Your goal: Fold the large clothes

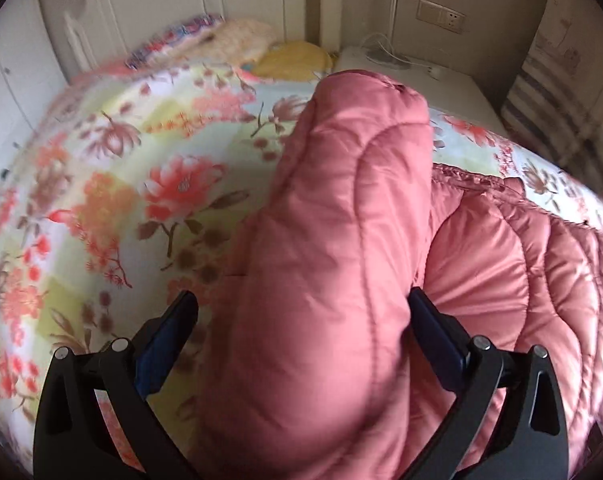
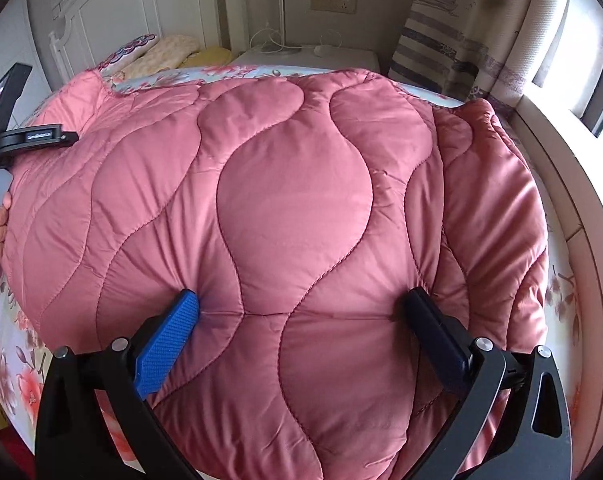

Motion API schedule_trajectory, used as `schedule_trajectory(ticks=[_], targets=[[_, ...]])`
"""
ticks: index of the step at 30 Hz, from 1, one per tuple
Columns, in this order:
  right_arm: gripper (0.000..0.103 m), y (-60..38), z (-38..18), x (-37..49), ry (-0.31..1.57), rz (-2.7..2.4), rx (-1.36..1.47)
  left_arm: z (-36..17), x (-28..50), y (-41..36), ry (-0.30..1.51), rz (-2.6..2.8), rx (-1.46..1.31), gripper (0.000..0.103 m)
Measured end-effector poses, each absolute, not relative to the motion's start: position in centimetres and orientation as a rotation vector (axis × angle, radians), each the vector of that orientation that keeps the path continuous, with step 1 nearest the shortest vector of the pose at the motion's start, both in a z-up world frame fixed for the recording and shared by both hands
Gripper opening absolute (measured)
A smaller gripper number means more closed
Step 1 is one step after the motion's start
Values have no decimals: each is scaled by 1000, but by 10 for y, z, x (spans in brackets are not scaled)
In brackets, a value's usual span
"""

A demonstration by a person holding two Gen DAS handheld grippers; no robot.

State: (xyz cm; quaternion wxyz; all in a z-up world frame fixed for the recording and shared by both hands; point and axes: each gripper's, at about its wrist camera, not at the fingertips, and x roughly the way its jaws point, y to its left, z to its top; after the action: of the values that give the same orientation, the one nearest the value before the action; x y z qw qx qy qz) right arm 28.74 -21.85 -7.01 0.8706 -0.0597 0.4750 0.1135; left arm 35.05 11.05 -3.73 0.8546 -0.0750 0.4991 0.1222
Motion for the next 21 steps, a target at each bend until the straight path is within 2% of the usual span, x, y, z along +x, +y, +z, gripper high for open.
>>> schedule_trajectory(ticks=[3, 7, 12, 17, 21], targets=[[99, -220, -67, 286, 1006, 234, -127, -17, 337, 132, 1054, 223, -198, 101], [98, -216, -37, 279, 941, 194, -155, 43, 296, 154, 922, 262, -155, 101], [98, -188, 3, 277, 848, 263, -189, 94, 259, 140, 851, 206, -176, 101], [98, -147, 5, 320, 876, 294, -252, 77, 300, 85, 884, 131, -148, 101], [98, -137, -3, 344, 912, 268, -287, 24, 360, 91, 966, 248, -101, 101]])
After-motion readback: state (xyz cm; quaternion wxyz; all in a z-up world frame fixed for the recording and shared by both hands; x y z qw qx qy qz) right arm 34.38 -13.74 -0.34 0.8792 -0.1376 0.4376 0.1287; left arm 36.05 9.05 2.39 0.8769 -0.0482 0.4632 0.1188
